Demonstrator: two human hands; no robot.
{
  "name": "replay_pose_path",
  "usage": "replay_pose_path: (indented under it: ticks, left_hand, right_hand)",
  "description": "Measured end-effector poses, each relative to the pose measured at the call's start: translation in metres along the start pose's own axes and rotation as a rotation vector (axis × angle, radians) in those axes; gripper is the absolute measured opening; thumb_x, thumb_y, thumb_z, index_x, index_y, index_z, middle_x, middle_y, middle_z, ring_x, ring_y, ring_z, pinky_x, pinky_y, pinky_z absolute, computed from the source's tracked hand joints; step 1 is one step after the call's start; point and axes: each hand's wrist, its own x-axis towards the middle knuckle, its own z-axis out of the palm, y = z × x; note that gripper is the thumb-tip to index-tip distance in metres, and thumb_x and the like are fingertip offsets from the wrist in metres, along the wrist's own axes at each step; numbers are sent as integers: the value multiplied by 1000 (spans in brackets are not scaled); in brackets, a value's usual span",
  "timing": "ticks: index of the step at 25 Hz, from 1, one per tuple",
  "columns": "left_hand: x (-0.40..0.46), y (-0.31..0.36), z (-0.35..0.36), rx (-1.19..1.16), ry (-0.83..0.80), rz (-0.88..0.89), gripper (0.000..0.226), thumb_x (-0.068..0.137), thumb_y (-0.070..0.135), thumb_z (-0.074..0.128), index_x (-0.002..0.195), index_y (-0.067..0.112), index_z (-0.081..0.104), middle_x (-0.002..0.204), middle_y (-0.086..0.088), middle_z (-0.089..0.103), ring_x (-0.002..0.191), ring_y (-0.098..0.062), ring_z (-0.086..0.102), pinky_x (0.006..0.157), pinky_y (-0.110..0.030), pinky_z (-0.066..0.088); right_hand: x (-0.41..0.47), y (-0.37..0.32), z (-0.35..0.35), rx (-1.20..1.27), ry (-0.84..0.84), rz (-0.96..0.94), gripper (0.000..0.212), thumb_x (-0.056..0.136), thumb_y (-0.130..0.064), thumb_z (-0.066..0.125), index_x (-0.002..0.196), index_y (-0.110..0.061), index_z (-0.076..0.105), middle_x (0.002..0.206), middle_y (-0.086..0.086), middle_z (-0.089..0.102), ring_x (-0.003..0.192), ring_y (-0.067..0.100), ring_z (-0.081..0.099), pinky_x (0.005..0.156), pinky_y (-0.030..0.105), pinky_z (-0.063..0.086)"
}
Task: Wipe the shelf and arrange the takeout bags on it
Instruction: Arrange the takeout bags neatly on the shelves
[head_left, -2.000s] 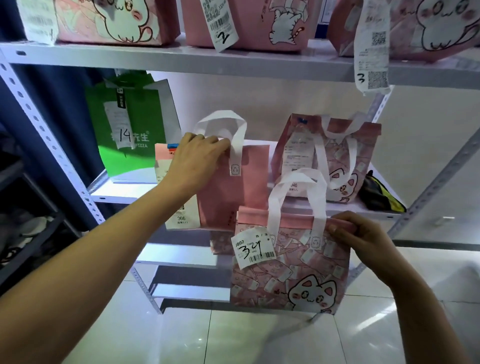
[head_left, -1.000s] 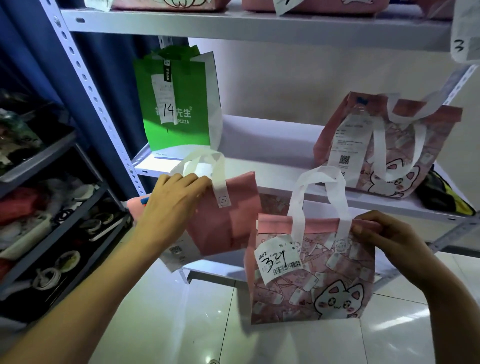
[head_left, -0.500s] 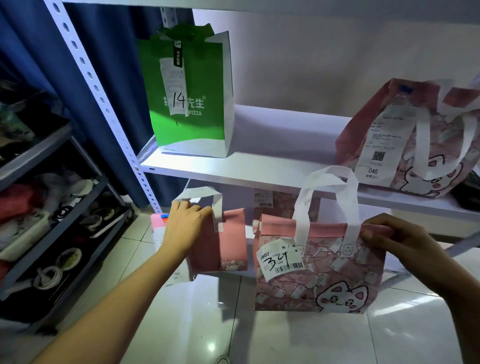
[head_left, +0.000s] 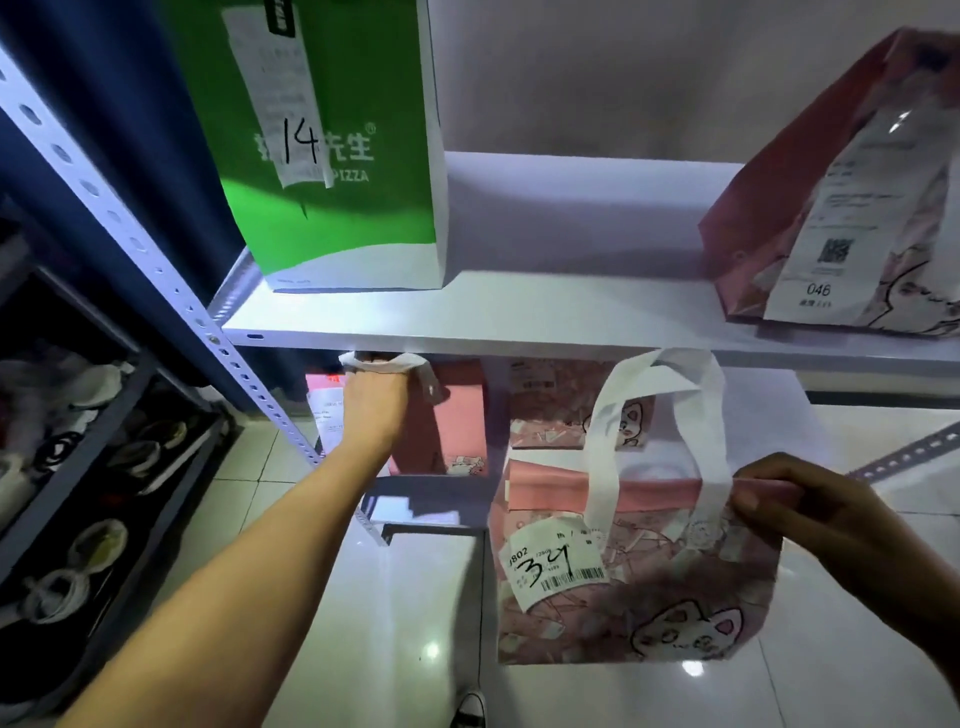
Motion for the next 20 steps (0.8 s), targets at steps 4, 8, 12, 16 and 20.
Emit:
replay_pose_path:
  ticks: [4, 8, 12, 16, 20]
  left_hand:
    - [16, 6, 2, -107, 31, -59, 19, 90, -1, 44, 84, 8, 60, 82, -18, 62, 77, -37, 60, 69, -46, 49]
    - [44, 11, 14, -68, -3, -3, 32, 99, 2, 44, 126, 5, 61, 132, -22, 59, 124, -38, 53, 103, -39, 40]
    - [51, 6, 37, -6, -48, 16, 36, 96, -1, 41, 129, 4, 56, 135, -24, 54, 125, -37, 51, 106, -38, 38]
    - [40, 10, 39, -19, -98, 16, 23, 91, -6, 46, 103, 0, 65, 110, -24, 64, 100, -40, 61, 77, -39, 43]
    - [11, 13, 27, 92, -146, 126, 23, 79, -14, 55, 94, -2, 67, 90, -23, 69, 85, -41, 63, 67, -38, 39]
  right_hand:
    - [0, 5, 11, -5, 12, 7, 12, 84, -24, 65, 88, -26, 76, 89, 7, 74, 84, 26, 72, 68, 43, 60]
    - [3, 9, 19, 1, 46, 25, 10, 87, -27, 67, 87, -26, 77, 89, 6, 74, 85, 25, 71, 69, 47, 59]
    - [8, 3, 31, 36, 65, 25, 54, 70, -76, 70, 92, -27, 76, 94, 7, 75, 89, 25, 71, 73, 45, 59]
    - [17, -5, 42, 20, 49, 8, 58, 68, -82, 66, 94, -31, 75, 94, 4, 75, 88, 22, 73, 74, 43, 60]
    - [28, -10, 51, 1, 28, -25, 53, 70, -81, 64, 90, -33, 74, 90, 0, 73, 84, 20, 71, 69, 43, 60]
